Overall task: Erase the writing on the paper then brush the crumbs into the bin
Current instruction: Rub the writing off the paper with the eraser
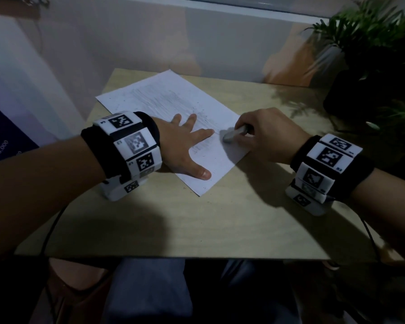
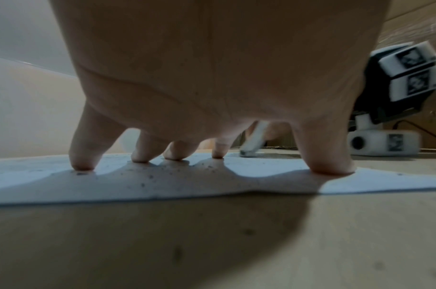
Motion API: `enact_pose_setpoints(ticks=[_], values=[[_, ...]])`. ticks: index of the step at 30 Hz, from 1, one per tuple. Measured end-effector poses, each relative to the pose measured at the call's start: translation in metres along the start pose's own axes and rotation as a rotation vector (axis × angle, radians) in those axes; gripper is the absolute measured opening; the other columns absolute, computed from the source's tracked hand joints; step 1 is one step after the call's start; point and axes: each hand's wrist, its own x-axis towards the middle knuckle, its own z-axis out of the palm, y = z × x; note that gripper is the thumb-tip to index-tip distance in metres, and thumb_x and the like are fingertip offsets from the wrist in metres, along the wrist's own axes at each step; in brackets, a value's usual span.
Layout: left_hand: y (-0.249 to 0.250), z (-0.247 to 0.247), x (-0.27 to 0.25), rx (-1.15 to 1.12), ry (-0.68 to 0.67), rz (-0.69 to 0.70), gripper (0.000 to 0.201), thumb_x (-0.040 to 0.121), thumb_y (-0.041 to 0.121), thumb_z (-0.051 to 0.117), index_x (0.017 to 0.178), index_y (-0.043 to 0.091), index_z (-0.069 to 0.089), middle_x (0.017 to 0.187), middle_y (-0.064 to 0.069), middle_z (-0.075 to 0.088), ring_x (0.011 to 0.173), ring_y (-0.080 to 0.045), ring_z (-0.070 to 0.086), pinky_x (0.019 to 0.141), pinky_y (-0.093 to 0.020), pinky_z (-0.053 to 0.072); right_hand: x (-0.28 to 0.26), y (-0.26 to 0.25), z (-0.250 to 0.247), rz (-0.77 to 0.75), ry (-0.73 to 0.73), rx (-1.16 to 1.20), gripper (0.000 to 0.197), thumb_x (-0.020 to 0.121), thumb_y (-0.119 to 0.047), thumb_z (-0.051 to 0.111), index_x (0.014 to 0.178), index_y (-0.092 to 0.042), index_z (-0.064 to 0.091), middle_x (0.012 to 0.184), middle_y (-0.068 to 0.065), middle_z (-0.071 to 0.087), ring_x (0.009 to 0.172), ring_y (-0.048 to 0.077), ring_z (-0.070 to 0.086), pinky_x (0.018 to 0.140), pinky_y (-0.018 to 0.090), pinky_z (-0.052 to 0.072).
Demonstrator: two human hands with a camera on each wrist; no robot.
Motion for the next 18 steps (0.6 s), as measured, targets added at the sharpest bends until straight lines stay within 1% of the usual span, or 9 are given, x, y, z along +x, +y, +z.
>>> enact_pose_setpoints(ticks=[2, 4, 6, 8, 11, 13, 14, 16, 18], values=[[0.000, 0.000, 0.001, 0.010, 0.005, 0.000, 0.131, 0.049, 0.101, 0.032, 0.154, 0.047, -0.023, 0.166, -0.002, -0.031, 0.155, -0.036, -0.016, 0.121, -0.067, 0.009, 0.000, -0.005, 0.002, -0.021, -0.001, 0.003, 0.036, 0.088, -0.044, 0.058, 0.092, -0.011, 0.070, 0.075, 0.002, 0.061, 0.071, 0.026, 0.057, 0.063, 0.035, 0.040], [0.000, 0.002, 0.002, 0.011, 0.013, -0.001, 0.128, 0.052, 0.102, 0.034, 0.154, 0.048, -0.022, 0.166, -0.002, -0.031, 0.155, -0.036, -0.016, 0.121, -0.068, 0.010, -0.003, -0.015, 0.002, -0.076, -0.080, 0.045, 0.033, 0.090, -0.046, 0.059, 0.096, -0.016, 0.071, 0.077, -0.003, 0.064, 0.070, 0.018, 0.057, 0.065, 0.032, 0.041], [-0.001, 0.003, 0.003, 0.002, 0.021, -0.002, 0.128, 0.054, 0.102, 0.036, 0.154, 0.048, -0.022, 0.166, -0.001, -0.031, 0.155, -0.036, -0.016, 0.121, -0.068, 0.010, -0.002, -0.020, 0.000, -0.072, -0.137, 0.066, 0.031, 0.090, -0.047, 0.062, 0.099, -0.019, 0.073, 0.080, -0.006, 0.065, 0.072, 0.013, 0.055, 0.066, 0.027, 0.040], [-0.001, 0.003, 0.004, 0.000, 0.025, -0.001, 0.124, 0.059, 0.101, 0.039, 0.154, 0.049, -0.022, 0.166, -0.001, -0.031, 0.155, -0.036, -0.016, 0.121, -0.067, 0.009, 0.003, -0.015, 0.000, -0.038, -0.117, 0.038, 0.032, 0.093, -0.048, 0.061, 0.094, -0.018, 0.074, 0.077, -0.005, 0.066, 0.069, 0.015, 0.056, 0.065, 0.030, 0.042], [-0.002, 0.003, 0.004, 0.002, 0.034, 0.001, 0.120, 0.066, 0.099, 0.043, 0.154, 0.050, -0.023, 0.166, -0.002, -0.030, 0.155, -0.036, -0.016, 0.121, -0.067, 0.009, 0.008, -0.013, 0.003, -0.001, -0.055, -0.037, 0.042, 0.096, -0.048, 0.054, 0.080, -0.012, 0.068, 0.068, 0.005, 0.062, 0.065, 0.026, 0.055, 0.062, 0.038, 0.043], [-0.002, 0.003, 0.004, 0.007, 0.037, -0.002, 0.120, 0.066, 0.099, 0.043, 0.154, 0.050, -0.023, 0.166, -0.002, -0.030, 0.155, -0.036, -0.015, 0.121, -0.068, 0.010, 0.008, -0.015, 0.005, 0.006, -0.061, -0.041, 0.041, 0.098, -0.044, 0.052, 0.078, -0.011, 0.064, 0.065, 0.004, 0.059, 0.064, 0.027, 0.053, 0.062, 0.039, 0.042], [-0.002, 0.004, 0.004, 0.009, 0.040, -0.004, 0.120, 0.066, 0.099, 0.043, 0.154, 0.050, -0.022, 0.166, -0.002, -0.030, 0.155, -0.036, -0.015, 0.121, -0.068, 0.010, 0.008, -0.015, 0.005, 0.008, -0.072, -0.022, 0.035, 0.099, -0.041, 0.052, 0.084, -0.013, 0.065, 0.066, 0.001, 0.060, 0.066, 0.025, 0.054, 0.064, 0.038, 0.044], [-0.001, 0.004, 0.005, 0.012, 0.049, -0.008, 0.120, 0.066, 0.098, 0.043, 0.155, 0.049, -0.021, 0.166, -0.002, -0.029, 0.156, -0.036, -0.014, 0.121, -0.068, 0.010, 0.009, -0.013, 0.004, 0.042, -0.097, 0.041, 0.017, 0.100, -0.035, 0.052, 0.103, -0.022, 0.063, 0.072, -0.003, 0.064, 0.072, 0.022, 0.059, 0.072, 0.038, 0.049], [-0.001, 0.004, 0.005, 0.014, 0.053, -0.011, 0.120, 0.066, 0.098, 0.043, 0.155, 0.048, -0.020, 0.167, -0.002, -0.029, 0.156, -0.036, -0.014, 0.120, -0.068, 0.010, 0.009, -0.011, 0.003, 0.068, -0.119, 0.063, 0.013, 0.100, -0.032, 0.051, 0.109, -0.029, 0.060, 0.076, -0.001, 0.067, 0.076, 0.022, 0.060, 0.077, 0.039, 0.050]])
